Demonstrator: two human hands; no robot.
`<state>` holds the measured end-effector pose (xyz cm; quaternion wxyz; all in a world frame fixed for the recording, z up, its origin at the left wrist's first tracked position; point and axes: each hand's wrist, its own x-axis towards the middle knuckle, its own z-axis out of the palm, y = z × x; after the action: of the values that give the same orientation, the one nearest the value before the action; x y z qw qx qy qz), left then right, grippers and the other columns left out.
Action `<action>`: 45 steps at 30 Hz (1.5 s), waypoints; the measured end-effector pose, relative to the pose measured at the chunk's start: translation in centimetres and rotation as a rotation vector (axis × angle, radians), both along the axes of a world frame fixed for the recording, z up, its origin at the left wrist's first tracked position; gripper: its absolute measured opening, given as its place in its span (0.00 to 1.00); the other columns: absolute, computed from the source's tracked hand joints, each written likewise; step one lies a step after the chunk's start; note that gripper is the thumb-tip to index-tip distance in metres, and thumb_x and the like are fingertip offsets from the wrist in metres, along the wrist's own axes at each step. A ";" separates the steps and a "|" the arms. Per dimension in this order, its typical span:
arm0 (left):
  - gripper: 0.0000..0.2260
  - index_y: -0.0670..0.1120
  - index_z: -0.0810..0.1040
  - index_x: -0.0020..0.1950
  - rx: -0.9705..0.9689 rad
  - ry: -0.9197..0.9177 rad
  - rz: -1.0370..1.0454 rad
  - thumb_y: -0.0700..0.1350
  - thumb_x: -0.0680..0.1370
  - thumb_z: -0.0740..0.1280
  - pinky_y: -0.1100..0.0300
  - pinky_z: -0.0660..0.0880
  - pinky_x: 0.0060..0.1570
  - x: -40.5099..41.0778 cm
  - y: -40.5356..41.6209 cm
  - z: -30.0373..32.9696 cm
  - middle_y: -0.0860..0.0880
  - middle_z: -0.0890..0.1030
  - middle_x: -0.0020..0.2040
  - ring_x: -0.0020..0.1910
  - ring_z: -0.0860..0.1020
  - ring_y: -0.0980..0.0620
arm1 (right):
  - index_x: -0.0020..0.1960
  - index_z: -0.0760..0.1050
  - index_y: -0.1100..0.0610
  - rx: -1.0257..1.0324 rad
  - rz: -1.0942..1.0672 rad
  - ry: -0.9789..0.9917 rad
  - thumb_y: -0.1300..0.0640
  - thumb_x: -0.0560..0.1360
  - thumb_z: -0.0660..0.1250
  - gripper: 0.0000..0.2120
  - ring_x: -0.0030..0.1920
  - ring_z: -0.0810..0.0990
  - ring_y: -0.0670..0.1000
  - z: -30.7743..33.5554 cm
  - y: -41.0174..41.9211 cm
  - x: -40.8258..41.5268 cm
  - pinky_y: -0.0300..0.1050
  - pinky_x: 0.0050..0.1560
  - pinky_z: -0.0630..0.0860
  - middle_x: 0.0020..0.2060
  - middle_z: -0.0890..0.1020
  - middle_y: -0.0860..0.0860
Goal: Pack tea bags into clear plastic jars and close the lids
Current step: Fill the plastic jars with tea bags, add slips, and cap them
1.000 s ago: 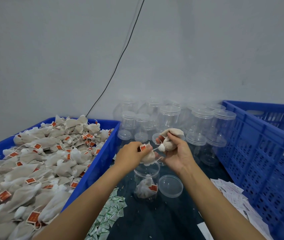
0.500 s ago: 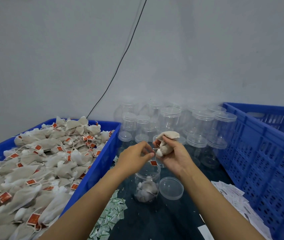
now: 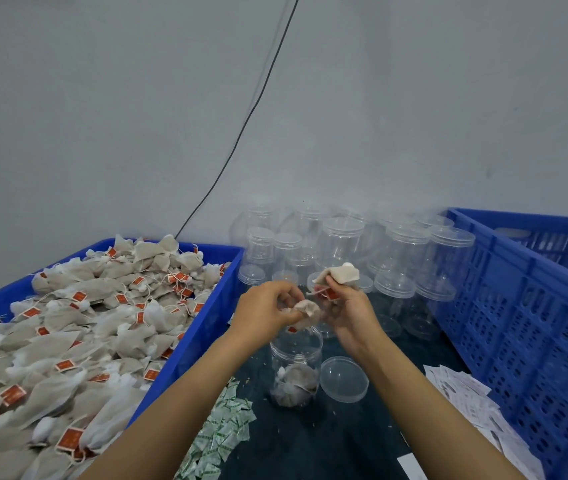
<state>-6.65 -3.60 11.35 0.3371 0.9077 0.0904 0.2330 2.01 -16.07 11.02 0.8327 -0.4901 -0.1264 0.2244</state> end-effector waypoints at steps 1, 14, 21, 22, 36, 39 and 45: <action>0.06 0.55 0.81 0.45 0.046 0.019 0.002 0.46 0.72 0.75 0.74 0.69 0.32 0.0 0.3 0.1 0.59 0.79 0.41 0.35 0.76 0.64 | 0.51 0.76 0.57 -0.031 -0.028 -0.033 0.61 0.77 0.65 0.03 0.43 0.78 0.50 0.0 -0.2 0.2 0.46 0.47 0.73 0.42 0.80 0.53; 0.14 0.48 0.76 0.55 -0.407 -0.012 -0.032 0.56 0.80 0.59 0.66 0.75 0.38 1.4 -0.7 0.8 0.50 0.83 0.51 0.44 0.81 0.57 | 0.51 0.76 0.58 -0.494 -0.141 -0.747 0.71 0.73 0.67 0.10 0.45 0.78 0.51 -0.6 -1.5 0.2 0.46 0.46 0.76 0.44 0.81 0.56; 0.10 0.51 0.78 0.52 -0.494 0.006 -0.109 0.51 0.73 0.73 0.72 0.73 0.31 1.2 -1.3 0.3 0.50 0.83 0.47 0.37 0.81 0.60 | 0.45 0.75 0.54 -0.554 -0.172 -0.836 0.65 0.74 0.69 0.07 0.40 0.78 0.46 -1.2 -1.0 -0.3 0.47 0.43 0.78 0.38 0.80 0.45; 0.09 0.51 0.78 0.51 -0.508 -0.009 -0.128 0.47 0.73 0.74 0.71 0.74 0.33 1.2 -1.3 0.2 0.49 0.84 0.46 0.38 0.82 0.60 | 0.46 0.75 0.56 -0.555 -0.170 -0.833 0.64 0.73 0.70 0.06 0.39 0.78 0.43 -1.3 -1.0 -0.3 0.43 0.42 0.78 0.38 0.79 0.44; 0.15 0.53 0.82 0.55 0.368 0.337 0.159 0.60 0.74 0.68 0.54 0.70 0.57 1.0 -1.0 -1.8 0.46 0.75 0.58 0.62 0.68 0.45 | 0.45 0.77 0.53 -0.770 -0.067 -0.956 0.69 0.75 0.60 0.13 0.43 0.79 0.44 -2.1 -2.5 -0.4 0.38 0.44 0.77 0.40 0.80 0.44; 0.10 0.54 0.81 0.51 0.373 0.240 0.167 0.56 0.73 0.72 0.56 0.71 0.54 0.9 -0.9 -1.7 0.51 0.78 0.55 0.58 0.72 0.50 | 0.46 0.79 0.56 -0.813 -0.052 -1.044 0.71 0.73 0.59 0.15 0.44 0.80 0.46 -1.8 -2.2 -0.9 0.41 0.49 0.76 0.41 0.82 0.46; 0.09 0.53 0.80 0.50 0.158 0.138 0.276 0.41 0.80 0.62 0.58 0.74 0.46 -0.1 0.6 -2.0 0.53 0.80 0.54 0.52 0.76 0.53 | 0.50 0.82 0.50 -1.380 0.224 -1.491 0.65 0.74 0.59 0.17 0.52 0.79 0.51 -0.9 -0.3 -1.8 0.49 0.64 0.63 0.49 0.84 0.49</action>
<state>-6.71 -2.98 9.39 0.2228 0.9241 0.2185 0.2204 0.25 -16.34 10.15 0.0525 -0.8631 -0.5009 -0.0371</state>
